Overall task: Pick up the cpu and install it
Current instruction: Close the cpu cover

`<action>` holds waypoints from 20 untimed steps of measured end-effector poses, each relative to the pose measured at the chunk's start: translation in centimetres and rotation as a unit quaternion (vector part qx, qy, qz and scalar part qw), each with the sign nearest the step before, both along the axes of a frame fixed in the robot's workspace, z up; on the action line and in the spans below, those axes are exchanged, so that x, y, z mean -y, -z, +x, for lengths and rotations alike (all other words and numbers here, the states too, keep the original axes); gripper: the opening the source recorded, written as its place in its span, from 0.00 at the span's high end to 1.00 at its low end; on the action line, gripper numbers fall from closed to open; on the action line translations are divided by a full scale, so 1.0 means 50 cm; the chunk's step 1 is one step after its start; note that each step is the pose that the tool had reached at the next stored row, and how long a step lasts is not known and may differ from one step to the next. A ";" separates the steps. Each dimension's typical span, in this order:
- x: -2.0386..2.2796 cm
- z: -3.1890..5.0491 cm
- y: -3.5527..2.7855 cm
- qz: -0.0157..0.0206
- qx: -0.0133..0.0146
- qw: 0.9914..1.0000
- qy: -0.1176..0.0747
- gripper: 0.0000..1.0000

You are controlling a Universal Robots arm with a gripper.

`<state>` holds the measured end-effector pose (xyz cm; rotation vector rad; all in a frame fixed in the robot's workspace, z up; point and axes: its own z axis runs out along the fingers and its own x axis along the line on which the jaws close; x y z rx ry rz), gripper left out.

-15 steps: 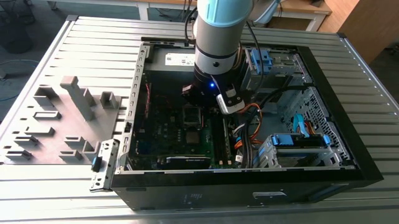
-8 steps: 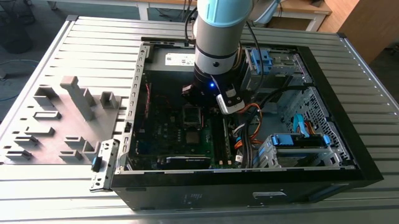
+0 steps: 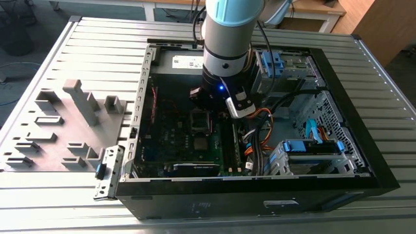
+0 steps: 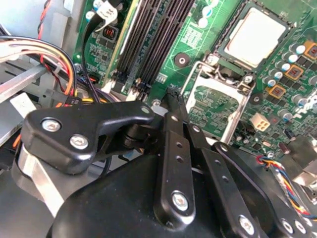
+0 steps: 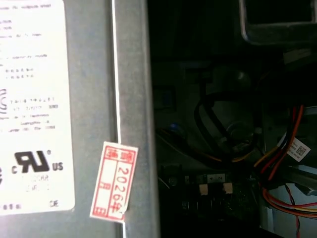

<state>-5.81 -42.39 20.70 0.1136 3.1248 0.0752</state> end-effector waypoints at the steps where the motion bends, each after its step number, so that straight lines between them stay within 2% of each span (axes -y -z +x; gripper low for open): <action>1: -0.0003 0.000 0.000 0.000 0.000 1.000 0.000 0.89; 11: -0.0035 0.000 0.002 0.000 0.000 1.000 0.007 0.89; 20: -0.0040 -0.006 0.007 0.000 0.001 1.000 0.010 0.89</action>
